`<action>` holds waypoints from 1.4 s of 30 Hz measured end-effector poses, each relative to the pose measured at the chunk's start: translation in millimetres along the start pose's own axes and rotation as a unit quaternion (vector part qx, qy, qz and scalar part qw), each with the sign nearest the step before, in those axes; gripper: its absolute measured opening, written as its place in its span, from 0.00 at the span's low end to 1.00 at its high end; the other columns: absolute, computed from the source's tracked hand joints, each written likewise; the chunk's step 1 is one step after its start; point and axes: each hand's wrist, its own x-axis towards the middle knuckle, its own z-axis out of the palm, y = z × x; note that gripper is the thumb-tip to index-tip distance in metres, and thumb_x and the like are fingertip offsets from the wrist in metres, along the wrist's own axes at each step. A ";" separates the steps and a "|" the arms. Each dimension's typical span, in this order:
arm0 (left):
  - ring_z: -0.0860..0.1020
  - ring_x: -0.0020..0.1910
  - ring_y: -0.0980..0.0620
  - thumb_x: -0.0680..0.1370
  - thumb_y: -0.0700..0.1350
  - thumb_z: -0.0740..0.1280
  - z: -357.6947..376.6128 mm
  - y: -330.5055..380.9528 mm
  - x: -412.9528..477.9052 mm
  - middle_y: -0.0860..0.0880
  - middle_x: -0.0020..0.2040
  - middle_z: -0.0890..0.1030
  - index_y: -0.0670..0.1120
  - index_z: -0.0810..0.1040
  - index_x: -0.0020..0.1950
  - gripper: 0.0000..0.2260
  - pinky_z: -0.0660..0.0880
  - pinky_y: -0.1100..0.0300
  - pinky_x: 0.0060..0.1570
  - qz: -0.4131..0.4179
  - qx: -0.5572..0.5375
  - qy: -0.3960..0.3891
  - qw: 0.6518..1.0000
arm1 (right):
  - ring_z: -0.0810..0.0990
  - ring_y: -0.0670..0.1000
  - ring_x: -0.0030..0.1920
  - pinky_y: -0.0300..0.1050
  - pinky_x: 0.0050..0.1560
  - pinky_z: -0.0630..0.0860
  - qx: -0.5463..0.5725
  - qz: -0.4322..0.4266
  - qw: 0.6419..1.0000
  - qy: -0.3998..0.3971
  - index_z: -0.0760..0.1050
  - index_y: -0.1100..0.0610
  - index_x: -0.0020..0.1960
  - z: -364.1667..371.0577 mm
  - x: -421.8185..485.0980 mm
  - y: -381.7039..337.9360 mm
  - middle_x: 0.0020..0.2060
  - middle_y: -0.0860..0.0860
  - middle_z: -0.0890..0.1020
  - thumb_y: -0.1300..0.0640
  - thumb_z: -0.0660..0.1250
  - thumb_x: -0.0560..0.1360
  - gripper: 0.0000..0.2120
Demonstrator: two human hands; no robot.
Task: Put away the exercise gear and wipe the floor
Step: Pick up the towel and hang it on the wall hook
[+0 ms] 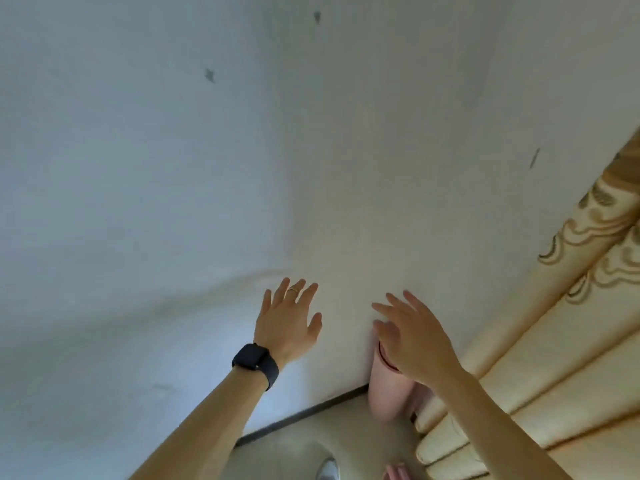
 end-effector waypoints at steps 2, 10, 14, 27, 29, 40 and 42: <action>0.47 0.80 0.49 0.82 0.56 0.55 -39.9 -16.1 -44.2 0.52 0.81 0.56 0.55 0.54 0.80 0.27 0.47 0.46 0.78 -0.045 0.010 0.053 0.998 | 0.52 0.48 0.79 0.46 0.78 0.51 0.020 -0.046 0.998 0.030 0.67 0.42 0.74 -20.0 -9.9 -39.6 0.76 0.43 0.64 0.41 0.54 0.82 0.22; 0.50 0.80 0.47 0.82 0.57 0.56 -178.6 -100.8 -229.4 0.50 0.80 0.58 0.53 0.53 0.81 0.28 0.52 0.45 0.77 -0.215 0.060 0.166 0.960 | 0.57 0.50 0.79 0.55 0.75 0.62 0.060 -0.239 0.965 0.087 0.73 0.43 0.70 -74.7 -44.2 -233.9 0.72 0.45 0.72 0.43 0.61 0.80 0.19; 0.51 0.80 0.47 0.82 0.58 0.56 -228.7 -152.7 -348.7 0.50 0.80 0.58 0.52 0.54 0.81 0.29 0.54 0.44 0.76 -0.314 0.082 0.201 0.924 | 0.59 0.52 0.78 0.58 0.75 0.62 0.082 -0.342 0.934 0.061 0.74 0.44 0.70 -75.0 -79.9 -347.7 0.71 0.46 0.73 0.43 0.61 0.81 0.19; 0.50 0.80 0.49 0.82 0.58 0.56 -281.2 -293.6 -804.1 0.51 0.80 0.58 0.54 0.55 0.80 0.28 0.55 0.45 0.76 -0.562 0.121 0.260 0.776 | 0.56 0.50 0.79 0.54 0.76 0.58 0.117 -0.571 0.811 -0.051 0.70 0.41 0.72 25.1 -324.7 -718.3 0.72 0.43 0.72 0.37 0.51 0.78 0.25; 0.52 0.80 0.49 0.81 0.58 0.57 -285.3 -312.8 -865.0 0.51 0.79 0.60 0.54 0.57 0.80 0.28 0.58 0.47 0.76 -0.576 0.128 0.264 0.763 | 0.55 0.49 0.79 0.54 0.76 0.57 0.119 -0.588 0.798 -0.066 0.70 0.41 0.72 46.6 -366.6 -766.3 0.73 0.43 0.71 0.36 0.48 0.77 0.27; 0.54 0.78 0.47 0.82 0.55 0.56 -305.4 -423.2 -1114.2 0.51 0.79 0.61 0.54 0.58 0.79 0.25 0.51 0.47 0.75 -0.666 0.142 0.256 0.686 | 0.55 0.50 0.79 0.56 0.77 0.53 0.118 -0.663 0.734 -0.082 0.69 0.41 0.73 144.8 -525.2 -996.6 0.73 0.43 0.71 0.35 0.40 0.76 0.33; 0.54 0.78 0.47 0.82 0.56 0.55 -303.0 -452.0 -1145.9 0.51 0.79 0.61 0.55 0.58 0.79 0.25 0.50 0.46 0.75 -0.680 0.146 0.248 0.674 | 0.55 0.50 0.79 0.57 0.77 0.53 0.114 -0.672 0.725 -0.094 0.68 0.40 0.73 166.9 -538.5 -1035.4 0.73 0.43 0.70 0.36 0.40 0.76 0.32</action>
